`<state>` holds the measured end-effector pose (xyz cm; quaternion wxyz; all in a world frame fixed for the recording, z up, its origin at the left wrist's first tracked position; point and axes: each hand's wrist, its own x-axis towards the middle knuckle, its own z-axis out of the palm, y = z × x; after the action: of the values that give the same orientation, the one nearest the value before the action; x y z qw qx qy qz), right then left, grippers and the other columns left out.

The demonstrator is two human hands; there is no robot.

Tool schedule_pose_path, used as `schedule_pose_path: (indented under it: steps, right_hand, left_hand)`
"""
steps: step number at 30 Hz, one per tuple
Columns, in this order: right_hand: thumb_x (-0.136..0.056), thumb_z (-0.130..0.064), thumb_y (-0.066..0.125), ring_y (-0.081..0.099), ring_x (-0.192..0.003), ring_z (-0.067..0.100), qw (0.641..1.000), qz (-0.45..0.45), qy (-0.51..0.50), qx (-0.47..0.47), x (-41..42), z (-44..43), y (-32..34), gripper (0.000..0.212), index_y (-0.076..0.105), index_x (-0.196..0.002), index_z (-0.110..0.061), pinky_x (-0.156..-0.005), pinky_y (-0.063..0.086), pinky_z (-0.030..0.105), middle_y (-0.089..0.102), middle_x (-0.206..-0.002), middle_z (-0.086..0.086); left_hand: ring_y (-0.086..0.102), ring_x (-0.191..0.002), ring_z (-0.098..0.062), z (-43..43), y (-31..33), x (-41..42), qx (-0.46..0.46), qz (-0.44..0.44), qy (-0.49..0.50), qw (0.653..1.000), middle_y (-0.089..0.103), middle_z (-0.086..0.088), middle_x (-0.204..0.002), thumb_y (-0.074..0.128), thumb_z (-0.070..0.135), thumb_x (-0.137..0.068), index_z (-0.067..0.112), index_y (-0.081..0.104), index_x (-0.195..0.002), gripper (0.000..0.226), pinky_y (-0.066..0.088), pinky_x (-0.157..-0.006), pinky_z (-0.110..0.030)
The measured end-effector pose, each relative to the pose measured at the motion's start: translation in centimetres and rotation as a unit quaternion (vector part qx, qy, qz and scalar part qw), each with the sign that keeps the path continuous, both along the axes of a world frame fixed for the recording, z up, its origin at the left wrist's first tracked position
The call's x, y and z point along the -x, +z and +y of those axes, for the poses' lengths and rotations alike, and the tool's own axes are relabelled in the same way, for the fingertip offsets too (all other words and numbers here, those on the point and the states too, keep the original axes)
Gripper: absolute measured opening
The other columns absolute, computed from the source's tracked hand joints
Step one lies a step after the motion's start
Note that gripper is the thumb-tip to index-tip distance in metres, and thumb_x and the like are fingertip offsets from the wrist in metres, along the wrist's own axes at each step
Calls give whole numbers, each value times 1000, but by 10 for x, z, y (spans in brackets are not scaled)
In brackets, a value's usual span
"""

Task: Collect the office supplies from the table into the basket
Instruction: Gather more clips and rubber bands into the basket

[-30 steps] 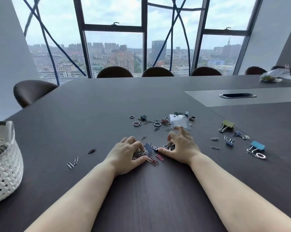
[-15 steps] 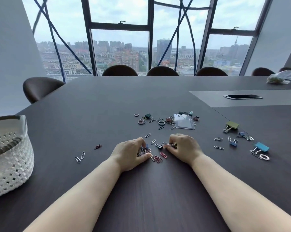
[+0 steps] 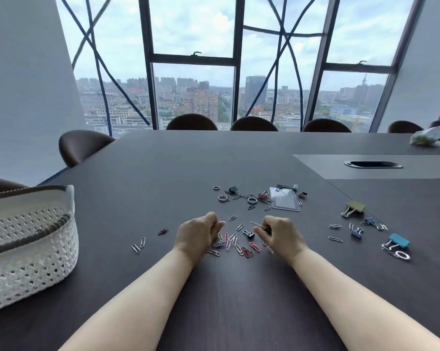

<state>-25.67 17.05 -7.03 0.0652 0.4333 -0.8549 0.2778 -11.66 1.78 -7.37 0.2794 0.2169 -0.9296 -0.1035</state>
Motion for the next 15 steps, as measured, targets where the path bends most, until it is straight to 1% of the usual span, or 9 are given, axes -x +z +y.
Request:
schedule_pose_path:
  steps: [2, 4, 5, 7, 9, 10, 12, 15]
  right_hand:
    - [-85, -33, 62, 47, -62, 20, 998, -29, 11, 48, -14, -9, 12, 29, 49, -66, -16, -55, 28, 28, 52, -59, -1]
    - [-84, -31, 65, 40, -52, 12, 994, -54, 37, 92, -31, -24, 26, 33, 46, -60, -18, -51, 30, 25, 43, -50, -9]
    - [-83, -30, 66, 38, -49, 9, 990, -66, 50, 116, -40, -33, 33, 32, 48, -59, -18, -51, 30, 23, 40, -48, -9]
    - [-81, -29, 67, 33, -46, 7, 982, -80, 71, 156, -61, -53, 49, 35, 46, -56, -18, -48, 28, 17, 35, -46, -7]
    - [-81, -29, 68, 31, -45, 8, 974, -92, 99, 184, -86, -75, 64, 41, 41, -51, -22, -47, 30, 16, 33, -45, -7]
    - [-81, -29, 67, 30, -45, 9, 969, -98, 115, 195, -99, -87, 72, 42, 40, -50, -22, -46, 30, 17, 32, -45, -7]
    - [-82, -29, 67, 28, -46, 10, 960, -115, 147, 209, -125, -109, 83, 42, 40, -50, -22, -44, 26, 18, 31, -46, -7]
    - [-82, -27, 67, 26, -43, 7, 943, -149, 185, 233, -159, -140, 95, 42, 41, -50, -21, -44, 22, 19, 31, -47, -8]
  left_hand:
    - [61, -76, -35, -4, 10, -16, -31, 61, -3, 998, 67, -9, -77, 43, 43, -94, 7, 55, -87, 39, 39, -62, -30]
    - [57, -68, -37, -13, 29, -41, -46, 115, -2, 992, 59, -8, -65, 45, 44, -92, 5, 54, -80, 42, 39, -60, -32]
    - [56, -64, -37, -18, 41, -56, -39, 138, 4, 990, 55, -6, -60, 45, 46, -90, 5, 54, -77, 44, 39, -58, -32]
    - [57, -55, -36, -31, 71, -91, 13, 184, 26, 982, 56, -8, -56, 45, 46, -87, 4, 55, -74, 45, 39, -54, -31]
    - [60, -51, -35, -48, 102, -131, 70, 216, 57, 972, 62, -13, -56, 49, 38, -88, 3, 55, -73, 38, 41, -51, -31]
    - [61, -52, -36, -58, 115, -150, 94, 221, 74, 968, 63, -14, -58, 51, 34, -90, 3, 55, -74, 35, 41, -52, -31]
    - [61, -57, -34, -77, 135, -186, 126, 204, 114, 964, 65, -14, -63, 52, 31, -93, 4, 55, -78, 31, 40, -54, -29]
    - [57, -60, -29, -107, 139, -228, 129, 145, 180, 964, 62, -9, -67, 49, 34, -94, 5, 57, -83, 32, 37, -58, -27]
